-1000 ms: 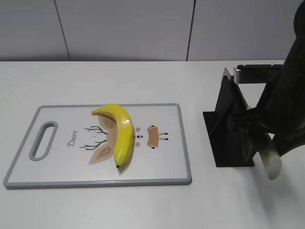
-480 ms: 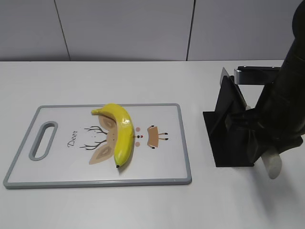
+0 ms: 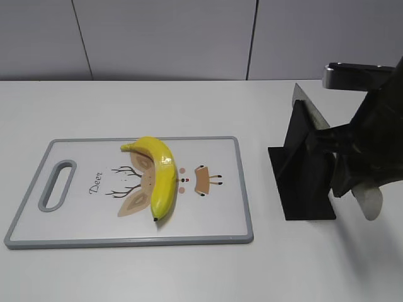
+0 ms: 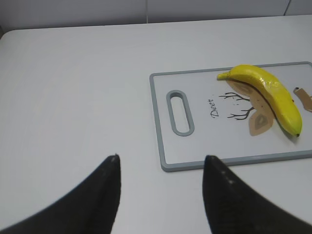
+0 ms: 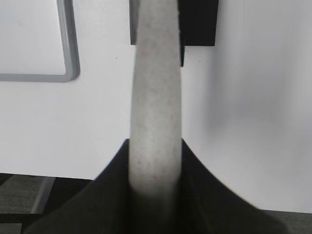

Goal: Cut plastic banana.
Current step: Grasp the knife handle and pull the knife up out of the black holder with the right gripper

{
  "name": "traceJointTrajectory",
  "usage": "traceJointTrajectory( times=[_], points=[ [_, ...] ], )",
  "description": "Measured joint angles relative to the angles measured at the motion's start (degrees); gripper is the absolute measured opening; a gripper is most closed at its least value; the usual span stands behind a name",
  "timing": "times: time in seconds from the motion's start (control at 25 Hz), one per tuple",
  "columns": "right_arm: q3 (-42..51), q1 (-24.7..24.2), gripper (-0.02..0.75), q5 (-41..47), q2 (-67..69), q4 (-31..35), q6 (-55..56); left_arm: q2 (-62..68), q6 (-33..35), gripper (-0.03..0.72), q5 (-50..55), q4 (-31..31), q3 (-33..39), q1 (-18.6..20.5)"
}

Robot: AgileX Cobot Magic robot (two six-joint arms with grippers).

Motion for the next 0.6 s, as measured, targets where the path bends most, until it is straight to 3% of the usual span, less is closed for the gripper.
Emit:
traceJointTrajectory(
  times=[0.6],
  points=[
    [-0.71, 0.00, 0.160, 0.76, -8.96, -4.06, 1.14, 0.00, 0.00, 0.516, 0.00, 0.00, 0.00, 0.00]
  ],
)
